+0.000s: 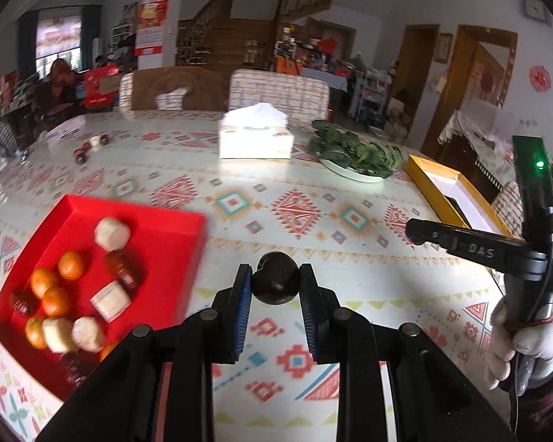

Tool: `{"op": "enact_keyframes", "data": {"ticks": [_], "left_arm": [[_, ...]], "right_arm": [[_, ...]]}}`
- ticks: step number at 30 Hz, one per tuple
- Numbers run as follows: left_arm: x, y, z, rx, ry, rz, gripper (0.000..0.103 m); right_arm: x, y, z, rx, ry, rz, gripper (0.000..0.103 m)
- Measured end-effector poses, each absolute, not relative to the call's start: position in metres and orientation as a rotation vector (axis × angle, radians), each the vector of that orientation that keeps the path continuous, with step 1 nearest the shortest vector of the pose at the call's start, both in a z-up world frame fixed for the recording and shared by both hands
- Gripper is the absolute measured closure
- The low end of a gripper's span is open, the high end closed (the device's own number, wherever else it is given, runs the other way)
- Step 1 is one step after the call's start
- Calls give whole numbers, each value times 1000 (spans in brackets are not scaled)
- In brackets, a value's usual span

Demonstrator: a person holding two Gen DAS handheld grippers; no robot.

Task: Organize fruits
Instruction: 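Carry both dark fruits into the red box and open both tools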

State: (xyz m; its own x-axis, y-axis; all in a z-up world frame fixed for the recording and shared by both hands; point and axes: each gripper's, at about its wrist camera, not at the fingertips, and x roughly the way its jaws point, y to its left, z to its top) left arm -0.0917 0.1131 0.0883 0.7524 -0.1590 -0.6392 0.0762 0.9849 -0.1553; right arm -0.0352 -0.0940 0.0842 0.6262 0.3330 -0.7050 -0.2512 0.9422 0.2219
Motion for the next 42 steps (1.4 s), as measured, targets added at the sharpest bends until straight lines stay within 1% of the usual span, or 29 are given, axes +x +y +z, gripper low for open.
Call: {"op": "enact_keyframes", "data": {"ticks": [10,17,27,37,39,40,41,42], "left_arm": [[-122,176,92,-206,673,-53,78],[-131,225,82,-276,673,7,78],[-133,296,55,-389,716,77,78],[-122,316,40,-422,743,87,78],[-121,318,38,-434,743,88,76],[-121,319,38,-438,742,86,71],[-121,319,40,-440,736,86,58],[-122,319,42,-440,726,89,52]], "right_arm": [[-60,-23,107,11,803,413,72],[-69,39,109,-62,807,498,72],[-63,123,89,-108,868,617,72],[-38,169,59,-136,929,631,72],[-35,169,57,-119,929,626,72],[-33,168,56,-106,933,629,72],[-30,167,56,-89,939,633,71],[-28,165,56,-72,941,635,67]]}}
